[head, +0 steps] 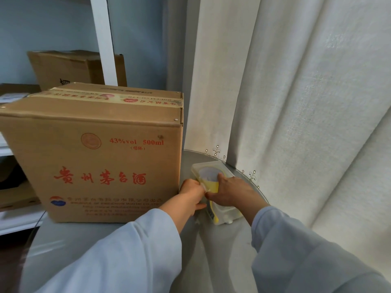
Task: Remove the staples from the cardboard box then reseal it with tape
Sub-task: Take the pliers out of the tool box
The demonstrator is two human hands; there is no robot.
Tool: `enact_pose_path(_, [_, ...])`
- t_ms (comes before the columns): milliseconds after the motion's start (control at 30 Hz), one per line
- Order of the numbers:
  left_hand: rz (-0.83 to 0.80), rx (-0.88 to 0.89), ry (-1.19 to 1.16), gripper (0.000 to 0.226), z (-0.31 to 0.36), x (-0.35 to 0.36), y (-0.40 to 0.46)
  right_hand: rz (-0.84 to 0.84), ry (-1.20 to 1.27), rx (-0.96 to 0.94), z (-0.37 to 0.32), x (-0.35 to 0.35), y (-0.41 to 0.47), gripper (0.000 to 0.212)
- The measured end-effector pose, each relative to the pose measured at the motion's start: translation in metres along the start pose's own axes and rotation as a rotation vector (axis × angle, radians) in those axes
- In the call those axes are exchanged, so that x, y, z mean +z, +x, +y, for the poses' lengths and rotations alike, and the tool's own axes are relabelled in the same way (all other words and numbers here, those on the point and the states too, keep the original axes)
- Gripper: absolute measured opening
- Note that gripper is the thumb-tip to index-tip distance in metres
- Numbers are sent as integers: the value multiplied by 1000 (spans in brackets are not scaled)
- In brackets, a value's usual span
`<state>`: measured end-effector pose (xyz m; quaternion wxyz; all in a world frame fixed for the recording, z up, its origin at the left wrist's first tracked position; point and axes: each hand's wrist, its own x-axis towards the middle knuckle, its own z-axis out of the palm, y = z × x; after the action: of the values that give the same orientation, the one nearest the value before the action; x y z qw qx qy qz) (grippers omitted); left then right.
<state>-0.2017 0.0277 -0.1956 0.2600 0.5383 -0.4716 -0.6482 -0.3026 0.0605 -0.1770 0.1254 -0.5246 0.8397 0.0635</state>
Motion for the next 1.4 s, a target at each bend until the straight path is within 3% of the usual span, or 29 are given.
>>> enact_pose_path(67, [48,4,7,30,-2,-1,5,3,1,10,-3,0,-5,119])
enact_pose_path(233, [89,-63,-75,10,-13,0,9,154,-104,27,-17,6,-17,77])
enact_pose_path(333, [50,-89,-118,23,-17,0,10,295,-278,-114,-31,7,-15,39])
enact_pose_path(400, [60,-96,-126,33,-17,-3,11,354,-383,-236,-38,4,-16,26])
enact_pose_path(567, [90,-117,-241,27,-19,-6,7,291,-537,-374,-47,4,-18,33])
enact_pose_path(733, [62,-126,-316,19,-20,-9,-1,221,-587,-317,-53,7,-7,40])
enact_pose_path(933, [39,-102,-343,26,-17,-5,-7,230,-578,-337,-51,0,-12,38])
enact_pose_path(1133, [82,97,48,13,-21,-3,3,487,-255,-232,-28,-51,-28,35])
enact_pose_path(1200, [95,153,202,28,-22,-3,7,665,-227,-230,-21,-60,-30,49])
enact_pose_path(1267, [126,206,374,47,-18,-3,9,739,-387,-246,-14,-66,-36,50])
enact_pose_path(1333, [149,270,585,70,-13,-4,7,617,-486,-244,-5,-55,-32,43])
enact_pose_path(1400, [150,364,803,76,-8,-5,4,463,-505,-169,3,-49,-31,45])
